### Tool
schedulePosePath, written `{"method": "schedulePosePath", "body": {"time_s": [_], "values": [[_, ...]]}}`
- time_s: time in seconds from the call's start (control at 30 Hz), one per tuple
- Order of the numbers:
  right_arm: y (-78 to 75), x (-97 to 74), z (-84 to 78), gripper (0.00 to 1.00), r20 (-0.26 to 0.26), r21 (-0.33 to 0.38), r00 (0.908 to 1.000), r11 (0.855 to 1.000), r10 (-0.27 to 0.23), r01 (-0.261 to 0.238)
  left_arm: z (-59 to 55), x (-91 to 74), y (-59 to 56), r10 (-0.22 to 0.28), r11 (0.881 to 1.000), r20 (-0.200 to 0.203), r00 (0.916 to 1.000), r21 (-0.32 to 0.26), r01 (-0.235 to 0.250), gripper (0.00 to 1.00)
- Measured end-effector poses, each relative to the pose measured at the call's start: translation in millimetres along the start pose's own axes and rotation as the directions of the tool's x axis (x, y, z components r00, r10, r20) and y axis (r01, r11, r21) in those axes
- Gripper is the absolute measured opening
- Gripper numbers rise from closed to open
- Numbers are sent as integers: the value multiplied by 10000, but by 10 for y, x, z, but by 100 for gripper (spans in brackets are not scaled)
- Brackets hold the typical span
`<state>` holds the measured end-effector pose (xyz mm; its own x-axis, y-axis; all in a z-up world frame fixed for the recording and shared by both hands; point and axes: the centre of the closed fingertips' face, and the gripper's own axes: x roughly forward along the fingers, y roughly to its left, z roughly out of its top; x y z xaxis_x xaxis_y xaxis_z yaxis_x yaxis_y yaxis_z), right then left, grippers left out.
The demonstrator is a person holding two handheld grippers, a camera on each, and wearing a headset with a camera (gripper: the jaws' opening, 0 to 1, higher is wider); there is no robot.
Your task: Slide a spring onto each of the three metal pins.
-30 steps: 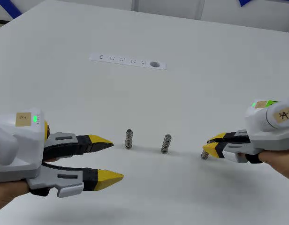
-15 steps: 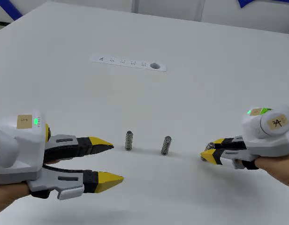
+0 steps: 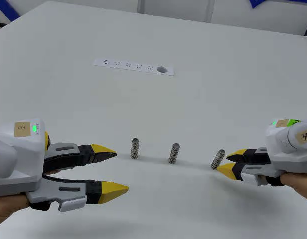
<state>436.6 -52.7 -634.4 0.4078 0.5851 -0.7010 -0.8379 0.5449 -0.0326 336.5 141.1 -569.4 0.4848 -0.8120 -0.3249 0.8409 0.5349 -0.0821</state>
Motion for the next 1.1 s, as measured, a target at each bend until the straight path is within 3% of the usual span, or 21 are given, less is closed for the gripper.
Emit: {"method": "schedulePosePath", "body": {"time_s": [0.3,0.6,1.1], "values": [[57,-200,-44,30,314,115,9995,9999,-71,67,-37,-10,14,76,10000,-30,10000,-46,-76,47],[164,-324,17,35,754,-144,9972,9999,-29,40,-74,-41,30,194,9997,-32,9998,-151,-195,48],[316,-500,32,43,1561,-332,9877,9994,73,-22,-164,-92,58,443,9980,-81,9990,-455,-446,51]]}}
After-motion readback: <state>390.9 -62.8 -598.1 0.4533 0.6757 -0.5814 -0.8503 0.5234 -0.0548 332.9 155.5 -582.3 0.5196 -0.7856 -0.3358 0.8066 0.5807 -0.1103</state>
